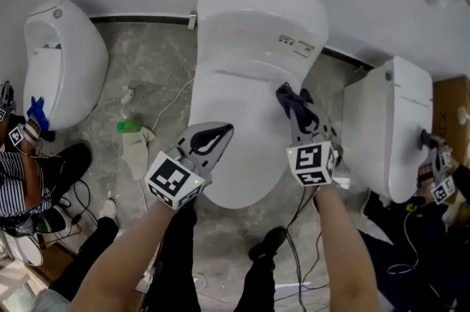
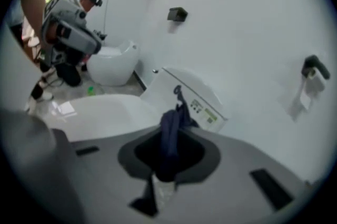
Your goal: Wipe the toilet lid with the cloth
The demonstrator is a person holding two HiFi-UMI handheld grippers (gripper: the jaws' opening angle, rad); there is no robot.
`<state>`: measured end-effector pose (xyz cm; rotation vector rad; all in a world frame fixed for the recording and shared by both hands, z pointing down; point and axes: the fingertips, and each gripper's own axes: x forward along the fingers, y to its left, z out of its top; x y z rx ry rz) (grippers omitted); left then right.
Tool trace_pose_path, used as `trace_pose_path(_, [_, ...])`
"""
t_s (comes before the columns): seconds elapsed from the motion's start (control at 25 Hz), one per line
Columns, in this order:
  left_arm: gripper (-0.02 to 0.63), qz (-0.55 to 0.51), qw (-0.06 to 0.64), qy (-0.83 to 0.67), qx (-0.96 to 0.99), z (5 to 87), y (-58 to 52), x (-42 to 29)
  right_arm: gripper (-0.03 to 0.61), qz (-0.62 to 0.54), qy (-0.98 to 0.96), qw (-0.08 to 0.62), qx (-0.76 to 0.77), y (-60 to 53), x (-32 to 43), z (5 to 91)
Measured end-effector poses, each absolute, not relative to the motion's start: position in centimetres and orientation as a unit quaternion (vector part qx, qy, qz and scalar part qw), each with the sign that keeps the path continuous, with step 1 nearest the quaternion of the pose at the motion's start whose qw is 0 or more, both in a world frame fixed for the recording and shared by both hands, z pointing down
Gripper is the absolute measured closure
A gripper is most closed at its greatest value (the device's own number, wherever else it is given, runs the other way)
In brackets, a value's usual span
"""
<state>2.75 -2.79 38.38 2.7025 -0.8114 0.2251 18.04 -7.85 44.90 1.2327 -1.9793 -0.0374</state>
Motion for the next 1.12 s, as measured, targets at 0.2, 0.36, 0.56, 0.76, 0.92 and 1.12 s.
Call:
trace_pose_path(0.2, [0.601, 0.08, 0.162, -0.287, 0.941, 39.4, -3.7, 2.1, 0.517, -0.091, -0.735, 0.465, 0.485, -12.7, 20.1, 46.7])
trace_pose_path(0.36, [0.6, 0.075, 0.173, -0.289, 0.939, 40.2, -4.5, 2.3, 0.517, -0.098, -0.725, 0.501, 0.463, -14.4, 21.6, 49.3])
trace_pose_path(0.56, [0.601, 0.073, 0.181, -0.291, 0.937, 40.6, -4.7, 2.2, 0.517, -0.075, -0.749, 0.528, 0.392, -12.2, 19.9, 54.0])
trace_pose_path(0.76, [0.601, 0.085, 0.18, -0.288, 0.937, 41.4, -4.1, 1.8, 0.517, -0.051, -0.765, 0.538, 0.35, -8.9, 18.4, 56.7])
trace_pose_path(0.92, [0.601, 0.089, 0.182, -0.29, 0.935, 41.8, -3.6, 2.1, 0.517, -0.041, -0.769, 0.536, 0.346, -7.2, 18.3, 57.3])
trace_pose_path(1.12, [0.601, 0.103, 0.162, -0.268, 0.944, 41.5, -1.9, 3.6, 0.517, -0.034, -0.772, 0.536, 0.339, -4.4, 17.9, 57.9])
